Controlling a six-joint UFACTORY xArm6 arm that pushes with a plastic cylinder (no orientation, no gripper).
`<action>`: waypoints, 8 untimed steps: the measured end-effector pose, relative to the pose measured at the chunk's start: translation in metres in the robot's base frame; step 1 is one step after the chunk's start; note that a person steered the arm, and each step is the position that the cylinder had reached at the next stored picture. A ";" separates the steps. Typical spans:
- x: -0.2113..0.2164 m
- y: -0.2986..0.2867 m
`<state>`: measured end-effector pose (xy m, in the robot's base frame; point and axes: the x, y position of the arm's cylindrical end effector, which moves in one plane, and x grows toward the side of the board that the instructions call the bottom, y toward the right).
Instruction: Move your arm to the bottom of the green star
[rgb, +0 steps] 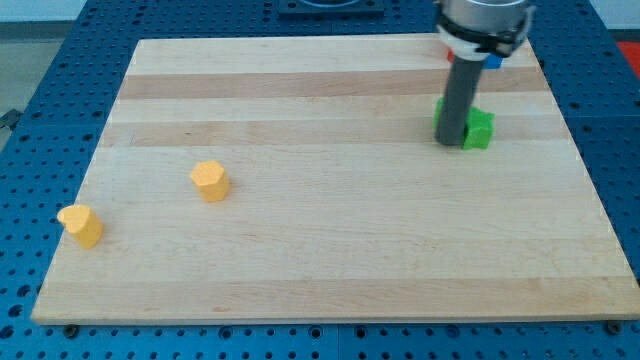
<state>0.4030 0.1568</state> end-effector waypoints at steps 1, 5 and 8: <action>0.009 0.005; 0.027 0.057; 0.005 0.095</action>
<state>0.4077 0.2523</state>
